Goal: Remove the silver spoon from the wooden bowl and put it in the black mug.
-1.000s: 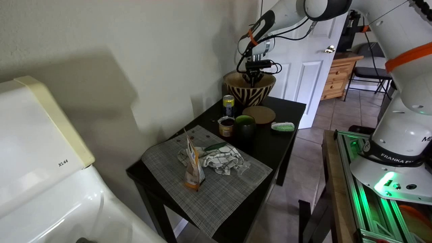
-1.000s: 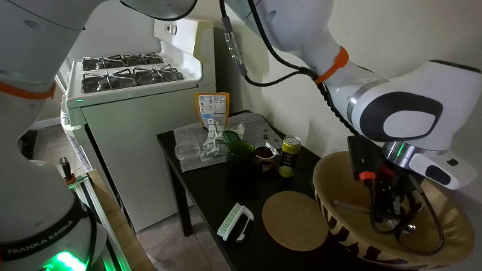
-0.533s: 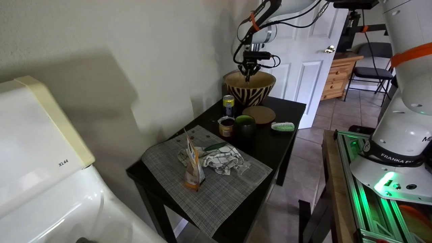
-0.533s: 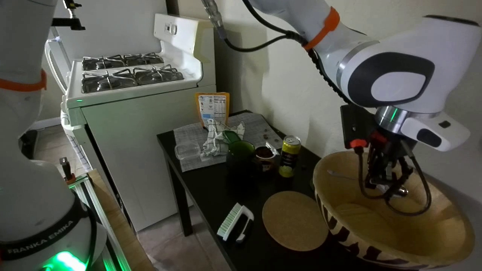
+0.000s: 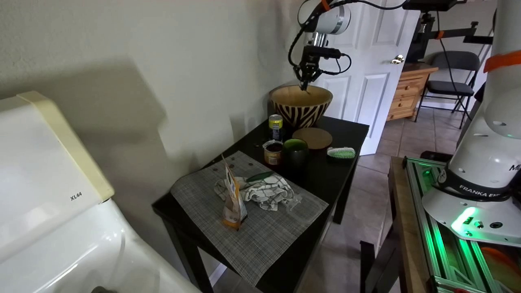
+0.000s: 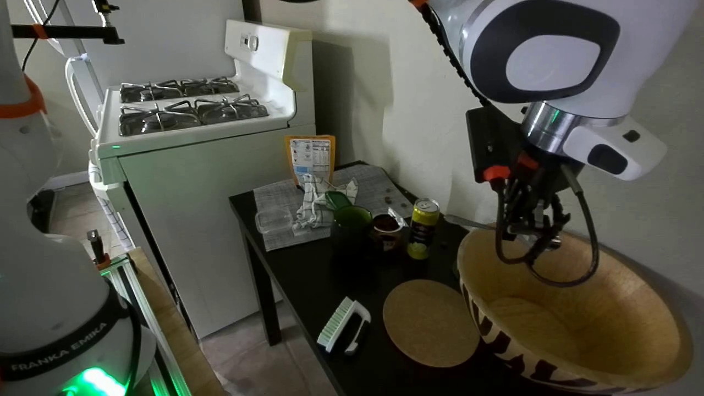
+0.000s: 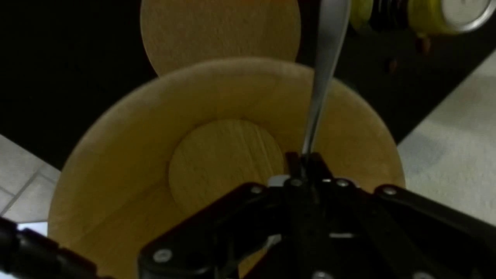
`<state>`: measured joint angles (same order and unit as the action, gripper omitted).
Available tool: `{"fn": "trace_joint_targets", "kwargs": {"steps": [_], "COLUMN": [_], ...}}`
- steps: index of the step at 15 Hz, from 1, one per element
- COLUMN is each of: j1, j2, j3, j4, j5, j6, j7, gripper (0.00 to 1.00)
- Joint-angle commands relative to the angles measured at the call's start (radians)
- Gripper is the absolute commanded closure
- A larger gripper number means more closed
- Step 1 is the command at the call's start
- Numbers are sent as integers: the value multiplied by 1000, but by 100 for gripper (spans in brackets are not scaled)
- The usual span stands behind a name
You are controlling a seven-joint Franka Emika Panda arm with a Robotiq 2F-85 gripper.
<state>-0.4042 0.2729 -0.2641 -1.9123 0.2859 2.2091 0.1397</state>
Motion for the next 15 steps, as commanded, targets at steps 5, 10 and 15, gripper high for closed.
{"fn": "trace_joint_targets", "kwargs": {"steps": [5, 10, 15], "j1": [12, 40, 75], "j2": [-211, -211, -178], "j3": [-36, -38, -20], "j4": [-177, -156, -184], "j5": [-73, -136, -128], "j6": [-341, -428, -428], "j7": [-246, -237, -129], "gripper": [98, 92, 98]}}
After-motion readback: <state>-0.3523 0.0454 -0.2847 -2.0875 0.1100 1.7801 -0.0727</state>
